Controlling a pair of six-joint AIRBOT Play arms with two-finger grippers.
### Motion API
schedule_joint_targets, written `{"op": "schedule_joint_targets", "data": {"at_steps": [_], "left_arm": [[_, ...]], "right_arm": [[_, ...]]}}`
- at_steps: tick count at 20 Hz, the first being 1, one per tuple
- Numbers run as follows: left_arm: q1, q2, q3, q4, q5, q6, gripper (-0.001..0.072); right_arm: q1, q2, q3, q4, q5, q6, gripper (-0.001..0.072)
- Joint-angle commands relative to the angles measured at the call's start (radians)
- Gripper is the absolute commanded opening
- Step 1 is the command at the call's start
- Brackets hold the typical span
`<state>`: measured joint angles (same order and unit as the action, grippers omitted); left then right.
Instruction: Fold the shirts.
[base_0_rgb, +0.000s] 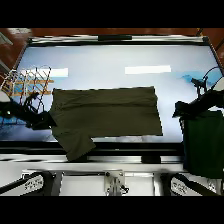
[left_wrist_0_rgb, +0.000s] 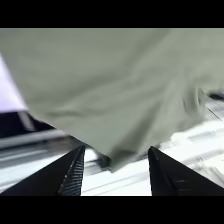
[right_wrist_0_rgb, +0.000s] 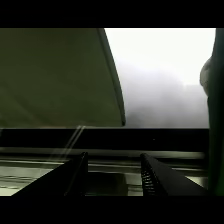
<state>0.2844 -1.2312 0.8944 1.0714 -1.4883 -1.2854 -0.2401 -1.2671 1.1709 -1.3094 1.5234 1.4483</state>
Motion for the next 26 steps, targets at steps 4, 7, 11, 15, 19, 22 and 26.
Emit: {"op": "schedule_joint_targets", "data": {"at_steps": [4, 7, 11, 15, 19, 22, 26], "left_arm": [[0.045, 0.112, -0.352, -0.083, 0.157, 0.140, 0.0463], [0.045, 0.111, -0.356, -0.023, 0.185, 0.153, 0.0464], [0.045, 0.099, -0.356, 0.001, 0.211, 0.183, 0.0464], [0.045, 0.068, -0.357, -0.066, 0.252, 0.200, 0.0463], [0.045, 0.013, -0.357, -0.071, 0.267, 0.200, 0.0461], [0.044, -0.006, -0.359, -0.082, 0.296, 0.200, 0.0440], [0.027, -0.031, -0.360, -0.083, 0.304, 0.200, 0.0295]], "right_arm": [[-0.007, 0.031, -0.072, 0.100, 0.007, -0.041, 0.0463], [-0.007, 0.031, -0.072, 0.080, 0.013, -0.043, 0.0462], [-0.007, 0.031, -0.072, 0.080, 0.007, -0.034, 0.0462], [-0.007, 0.031, -0.072, 0.081, -0.006, -0.013, 0.0462], [-0.007, 0.031, -0.072, 0.080, -0.006, -0.003, 0.0462], [-0.007, 0.031, -0.072, 0.080, -0.006, 0.014, 0.0463], [-0.007, 0.029, -0.072, 0.067, -0.022, 0.032, 0.0463]]}}
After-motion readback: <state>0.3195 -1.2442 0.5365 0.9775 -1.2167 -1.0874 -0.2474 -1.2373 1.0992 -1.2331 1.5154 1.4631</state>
